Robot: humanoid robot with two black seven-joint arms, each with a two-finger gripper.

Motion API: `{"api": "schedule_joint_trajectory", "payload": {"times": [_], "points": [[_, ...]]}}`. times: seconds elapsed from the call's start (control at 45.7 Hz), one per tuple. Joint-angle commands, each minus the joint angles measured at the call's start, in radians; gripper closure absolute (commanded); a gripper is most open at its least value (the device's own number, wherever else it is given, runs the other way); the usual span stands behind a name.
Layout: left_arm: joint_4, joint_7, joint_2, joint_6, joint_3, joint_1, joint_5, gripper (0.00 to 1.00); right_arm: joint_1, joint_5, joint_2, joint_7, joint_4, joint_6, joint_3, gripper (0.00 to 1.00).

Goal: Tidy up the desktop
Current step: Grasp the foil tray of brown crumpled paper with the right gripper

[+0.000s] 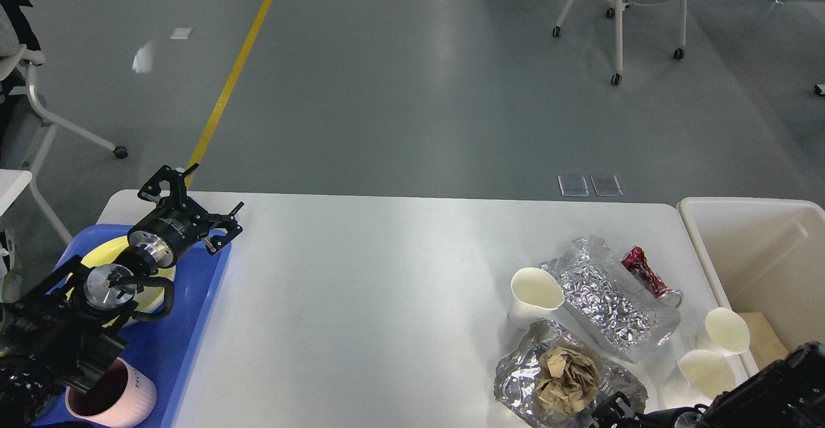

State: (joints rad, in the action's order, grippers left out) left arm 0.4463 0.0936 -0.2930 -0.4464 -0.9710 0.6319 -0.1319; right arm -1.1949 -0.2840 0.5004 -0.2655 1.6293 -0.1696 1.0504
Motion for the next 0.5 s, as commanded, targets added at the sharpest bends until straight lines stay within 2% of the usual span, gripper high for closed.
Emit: {"api": "schedule_joint_trajectory", "payload": {"times": [0.0, 0.022, 0.044, 0.066, 0.131, 0.153, 0.197, 0.219, 0.306, 0.481], "points": [[0.0, 0.0, 0.0, 0.0, 0.0, 0.0, 0.0, 0.0, 0.008, -0.001, -0.003, -0.001, 0.0, -0.016, -0.007, 1.0], [0.0, 0.0, 0.0, 0.0, 0.0, 0.0, 0.0, 0.0, 0.014, -0.012, -0.006, -0.001, -0.003, -0.03, -0.013, 1.0], [0.0, 0.0, 0.0, 0.0, 0.0, 0.0, 0.0, 0.0, 0.018, -0.014, -0.008, -0.001, -0.002, -0.036, -0.021, 0.81], [0.0, 0.0, 0.0, 0.0, 0.0, 0.0, 0.0, 0.0, 0.021, -0.014, -0.008, -0.001, 0.001, -0.034, -0.029, 0.76], [0.0, 0.0, 0.0, 0.0, 0.0, 0.0, 0.0, 0.0, 0.026, -0.012, -0.008, -0.003, 0.006, -0.034, -0.033, 0.77], [0.0, 0.0, 0.0, 0.0, 0.0, 0.0, 0.0, 0.0, 0.027, -0.009, -0.008, -0.003, 0.007, -0.034, -0.032, 0.82], [0.0, 0.0, 0.0, 0.0, 0.0, 0.0, 0.0, 0.0, 0.032, -0.009, -0.008, -0.001, 0.009, -0.036, -0.03, 0.98], [0.0, 0.0, 0.0, 0.0, 0.0, 0.0, 0.0, 0.0, 0.037, -0.007, -0.008, -0.001, 0.007, -0.037, -0.029, 1.0], [0.0, 0.0, 0.0, 0.0, 0.0, 0.0, 0.0, 0.0, 0.04, -0.006, -0.006, -0.001, 0.009, -0.04, -0.029, 1.0], [0.0, 0.0, 0.0, 0.0, 0.0, 0.0, 0.0, 0.0, 0.041, -0.003, 0.0, -0.003, 0.017, -0.143, -0.03, 1.0]]}}
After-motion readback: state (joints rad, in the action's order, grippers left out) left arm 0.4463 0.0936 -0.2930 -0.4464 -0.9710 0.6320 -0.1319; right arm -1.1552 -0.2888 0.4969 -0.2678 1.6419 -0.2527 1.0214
